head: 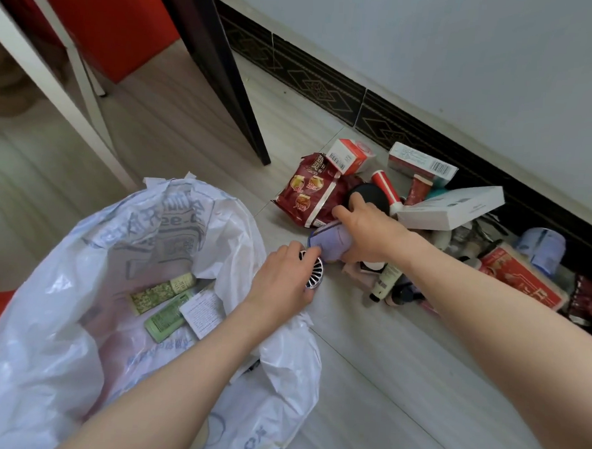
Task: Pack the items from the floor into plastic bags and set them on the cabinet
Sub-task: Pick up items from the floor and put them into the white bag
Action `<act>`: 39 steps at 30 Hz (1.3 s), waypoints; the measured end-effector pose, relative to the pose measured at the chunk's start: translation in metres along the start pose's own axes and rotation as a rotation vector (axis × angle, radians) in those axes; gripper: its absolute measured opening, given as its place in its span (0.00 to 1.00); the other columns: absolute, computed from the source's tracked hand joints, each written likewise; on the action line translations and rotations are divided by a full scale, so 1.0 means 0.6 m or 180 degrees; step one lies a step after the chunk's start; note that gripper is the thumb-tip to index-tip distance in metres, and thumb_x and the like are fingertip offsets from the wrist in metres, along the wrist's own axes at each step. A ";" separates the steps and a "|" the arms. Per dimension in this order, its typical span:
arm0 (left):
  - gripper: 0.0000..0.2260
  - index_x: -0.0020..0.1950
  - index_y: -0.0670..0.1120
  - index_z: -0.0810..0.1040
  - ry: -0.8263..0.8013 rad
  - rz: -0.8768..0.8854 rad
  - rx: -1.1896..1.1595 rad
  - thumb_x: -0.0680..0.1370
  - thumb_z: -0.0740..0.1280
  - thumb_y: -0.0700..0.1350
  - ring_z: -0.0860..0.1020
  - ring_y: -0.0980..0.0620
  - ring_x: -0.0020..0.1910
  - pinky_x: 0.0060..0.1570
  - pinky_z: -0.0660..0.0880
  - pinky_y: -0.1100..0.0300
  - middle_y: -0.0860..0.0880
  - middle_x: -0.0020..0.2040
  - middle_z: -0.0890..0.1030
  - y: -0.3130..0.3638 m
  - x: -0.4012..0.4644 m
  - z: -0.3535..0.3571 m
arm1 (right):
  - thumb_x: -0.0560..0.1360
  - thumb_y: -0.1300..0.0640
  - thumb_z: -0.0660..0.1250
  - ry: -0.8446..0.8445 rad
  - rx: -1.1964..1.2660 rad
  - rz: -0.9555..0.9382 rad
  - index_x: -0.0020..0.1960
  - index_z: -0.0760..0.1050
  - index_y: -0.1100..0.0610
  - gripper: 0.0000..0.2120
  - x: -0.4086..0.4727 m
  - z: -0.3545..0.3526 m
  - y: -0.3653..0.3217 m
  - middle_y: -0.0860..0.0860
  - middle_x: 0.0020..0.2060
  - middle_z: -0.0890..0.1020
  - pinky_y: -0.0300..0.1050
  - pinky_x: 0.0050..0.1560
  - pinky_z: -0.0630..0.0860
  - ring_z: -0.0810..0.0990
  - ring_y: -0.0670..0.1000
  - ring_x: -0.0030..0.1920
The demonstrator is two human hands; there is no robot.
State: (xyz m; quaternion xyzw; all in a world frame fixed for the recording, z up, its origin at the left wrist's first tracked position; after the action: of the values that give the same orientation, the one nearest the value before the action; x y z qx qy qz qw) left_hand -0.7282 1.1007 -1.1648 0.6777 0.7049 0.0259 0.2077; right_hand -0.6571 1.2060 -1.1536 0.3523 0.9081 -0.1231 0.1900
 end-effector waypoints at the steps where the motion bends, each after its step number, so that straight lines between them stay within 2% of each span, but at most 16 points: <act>1: 0.23 0.65 0.44 0.67 0.0104 0.0042 0.0013 0.70 0.67 0.43 0.72 0.40 0.51 0.49 0.69 0.50 0.41 0.55 0.72 0.005 -0.003 -0.009 | 0.64 0.51 0.74 0.0099 0.0044 0.0022 0.61 0.65 0.58 0.30 -0.003 -0.002 -0.002 0.59 0.57 0.65 0.47 0.39 0.72 0.70 0.57 0.49; 5: 0.23 0.58 0.42 0.73 0.0574 0.0331 -0.0056 0.64 0.71 0.39 0.75 0.39 0.43 0.41 0.73 0.50 0.41 0.48 0.76 0.019 -0.038 -0.059 | 0.64 0.51 0.75 0.0464 0.0385 0.0249 0.62 0.65 0.59 0.32 -0.033 -0.018 0.002 0.59 0.58 0.66 0.49 0.45 0.72 0.69 0.58 0.52; 8: 0.24 0.61 0.45 0.71 0.0983 0.0333 -0.0291 0.65 0.70 0.41 0.75 0.44 0.50 0.48 0.73 0.53 0.44 0.54 0.75 0.012 -0.086 -0.105 | 0.63 0.50 0.75 0.0725 0.0793 0.0490 0.63 0.66 0.58 0.33 -0.065 -0.041 -0.001 0.57 0.57 0.68 0.51 0.52 0.73 0.69 0.58 0.55; 10: 0.25 0.62 0.46 0.70 0.1310 0.0244 -0.0285 0.66 0.70 0.44 0.74 0.46 0.52 0.49 0.72 0.54 0.45 0.56 0.75 0.002 -0.120 -0.140 | 0.63 0.49 0.74 0.0974 0.1364 0.0819 0.63 0.66 0.57 0.33 -0.088 -0.064 -0.005 0.56 0.55 0.70 0.48 0.51 0.71 0.69 0.57 0.55; 13: 0.23 0.63 0.45 0.69 0.1577 0.0058 -0.0332 0.69 0.66 0.48 0.75 0.46 0.52 0.49 0.74 0.53 0.46 0.56 0.74 -0.021 -0.167 -0.186 | 0.62 0.47 0.74 0.1328 0.2108 0.1126 0.60 0.68 0.57 0.32 -0.117 -0.105 -0.036 0.53 0.51 0.73 0.45 0.44 0.68 0.72 0.54 0.51; 15: 0.23 0.62 0.46 0.69 0.1680 -0.0102 -0.0196 0.68 0.66 0.49 0.75 0.46 0.51 0.48 0.74 0.52 0.46 0.55 0.74 -0.043 -0.195 -0.210 | 0.62 0.47 0.73 0.1444 0.2393 0.1042 0.58 0.69 0.57 0.29 -0.131 -0.136 -0.076 0.52 0.50 0.74 0.46 0.44 0.71 0.74 0.53 0.49; 19: 0.27 0.59 0.45 0.72 0.1672 -0.0524 0.0146 0.62 0.74 0.45 0.77 0.43 0.45 0.43 0.72 0.52 0.45 0.51 0.77 -0.100 -0.261 -0.216 | 0.64 0.48 0.73 0.1310 0.2863 0.0633 0.57 0.69 0.55 0.26 -0.153 -0.172 -0.182 0.50 0.48 0.76 0.46 0.47 0.75 0.75 0.50 0.49; 21: 0.28 0.58 0.46 0.74 0.1555 -0.0621 0.0333 0.60 0.76 0.45 0.77 0.44 0.45 0.46 0.69 0.53 0.46 0.50 0.77 -0.127 -0.295 -0.194 | 0.64 0.48 0.72 0.1149 0.2721 0.0399 0.59 0.68 0.54 0.27 -0.150 -0.161 -0.238 0.50 0.49 0.75 0.43 0.46 0.71 0.74 0.51 0.51; 25: 0.31 0.56 0.47 0.75 0.1238 -0.0493 0.0853 0.55 0.78 0.48 0.80 0.46 0.43 0.52 0.61 0.52 0.45 0.48 0.79 -0.169 -0.336 -0.133 | 0.65 0.49 0.71 0.0928 0.2213 0.0041 0.64 0.63 0.54 0.32 -0.129 -0.109 -0.324 0.53 0.56 0.71 0.41 0.52 0.64 0.66 0.54 0.58; 28: 0.32 0.55 0.47 0.76 0.1027 -0.0433 0.1094 0.53 0.79 0.48 0.80 0.46 0.43 0.54 0.60 0.48 0.46 0.48 0.80 -0.211 -0.347 -0.104 | 0.68 0.50 0.70 0.0783 0.1895 -0.0215 0.68 0.61 0.56 0.32 -0.122 -0.061 -0.367 0.55 0.61 0.70 0.43 0.59 0.63 0.63 0.56 0.60; 31: 0.32 0.55 0.48 0.77 0.0864 -0.0552 0.1126 0.52 0.80 0.48 0.81 0.47 0.44 0.57 0.59 0.46 0.48 0.47 0.81 -0.260 -0.356 -0.088 | 0.69 0.51 0.68 0.0629 0.1603 -0.0485 0.67 0.62 0.59 0.31 -0.125 -0.012 -0.401 0.57 0.61 0.70 0.46 0.61 0.64 0.64 0.58 0.60; 33: 0.32 0.54 0.48 0.77 0.0831 -0.0666 0.1037 0.52 0.80 0.49 0.81 0.48 0.44 0.58 0.58 0.45 0.49 0.46 0.81 -0.281 -0.359 -0.077 | 0.69 0.51 0.67 0.0518 0.1303 -0.0711 0.67 0.63 0.59 0.30 -0.127 0.019 -0.424 0.57 0.60 0.72 0.47 0.59 0.65 0.66 0.58 0.59; 36: 0.31 0.54 0.48 0.79 0.0849 -0.0793 0.0926 0.52 0.81 0.50 0.82 0.48 0.44 0.59 0.56 0.44 0.49 0.45 0.81 -0.296 -0.356 -0.063 | 0.66 0.50 0.70 0.0490 0.0836 -0.1042 0.62 0.68 0.62 0.29 -0.122 0.060 -0.456 0.59 0.53 0.76 0.52 0.51 0.72 0.72 0.60 0.51; 39: 0.30 0.55 0.48 0.78 0.0901 -0.0950 0.0864 0.54 0.80 0.51 0.81 0.49 0.45 0.60 0.55 0.44 0.49 0.46 0.81 -0.302 -0.353 -0.053 | 0.59 0.51 0.74 0.0495 0.0754 -0.0967 0.57 0.70 0.62 0.30 -0.108 0.083 -0.465 0.59 0.47 0.78 0.51 0.42 0.76 0.75 0.59 0.43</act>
State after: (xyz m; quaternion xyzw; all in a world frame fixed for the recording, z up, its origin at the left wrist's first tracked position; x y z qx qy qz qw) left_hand -0.9111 0.8894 -1.1389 0.5774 0.8163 -0.0053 0.0155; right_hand -0.7917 0.9487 -1.1453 0.2397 0.9419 -0.2286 0.0559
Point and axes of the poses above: each hand's wrist, its own x-axis towards the middle knuckle, its own z-axis out of the palm, y = z × x, the point moved 7 cm from there along x, towards the middle knuckle
